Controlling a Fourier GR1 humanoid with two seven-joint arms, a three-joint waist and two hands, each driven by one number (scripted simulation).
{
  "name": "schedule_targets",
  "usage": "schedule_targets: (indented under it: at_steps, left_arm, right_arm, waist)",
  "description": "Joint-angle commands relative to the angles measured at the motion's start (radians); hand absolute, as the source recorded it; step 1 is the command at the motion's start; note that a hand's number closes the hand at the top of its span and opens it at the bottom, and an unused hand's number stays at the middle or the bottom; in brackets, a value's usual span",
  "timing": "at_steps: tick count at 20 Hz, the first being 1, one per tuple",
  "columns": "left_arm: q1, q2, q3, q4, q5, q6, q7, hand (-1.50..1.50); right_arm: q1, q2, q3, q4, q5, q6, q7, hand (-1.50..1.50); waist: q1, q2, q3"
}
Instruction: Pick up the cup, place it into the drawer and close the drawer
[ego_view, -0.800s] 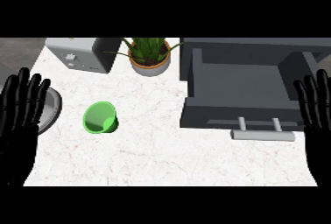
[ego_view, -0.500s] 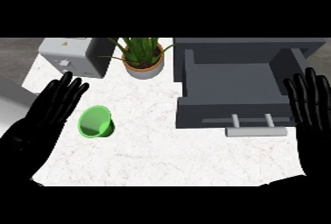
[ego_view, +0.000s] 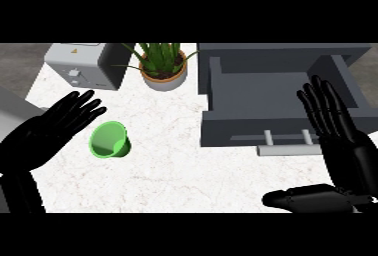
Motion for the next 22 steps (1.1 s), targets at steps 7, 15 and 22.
schedule_targets:
  at_steps: [7, 15, 22]
  left_arm:
    - [-0.238, -0.003, 0.076, 0.579, -0.244, -0.247, -0.147, -1.50]
    - [-0.300, -0.021, 0.084, 0.837, -0.613, -0.204, -0.505, -1.50]
    - [-0.325, -0.025, 0.007, 1.004, -0.737, -0.133, -0.693, -1.50]
  right_arm:
    - [-0.113, -0.045, -0.091, 0.102, -0.059, 0.050, -0.002, -1.50]
    - [-0.166, -0.043, -0.113, 0.154, -0.067, 0.064, -0.019, -1.50]
    - [-0.247, -0.037, -0.117, 0.245, -0.038, 0.052, -0.041, -1.50]
  waist:
    - [-0.006, -0.004, 0.001]
    - [-0.005, -0.003, 0.000]
    - [-0.001, 0.001, 0.000]
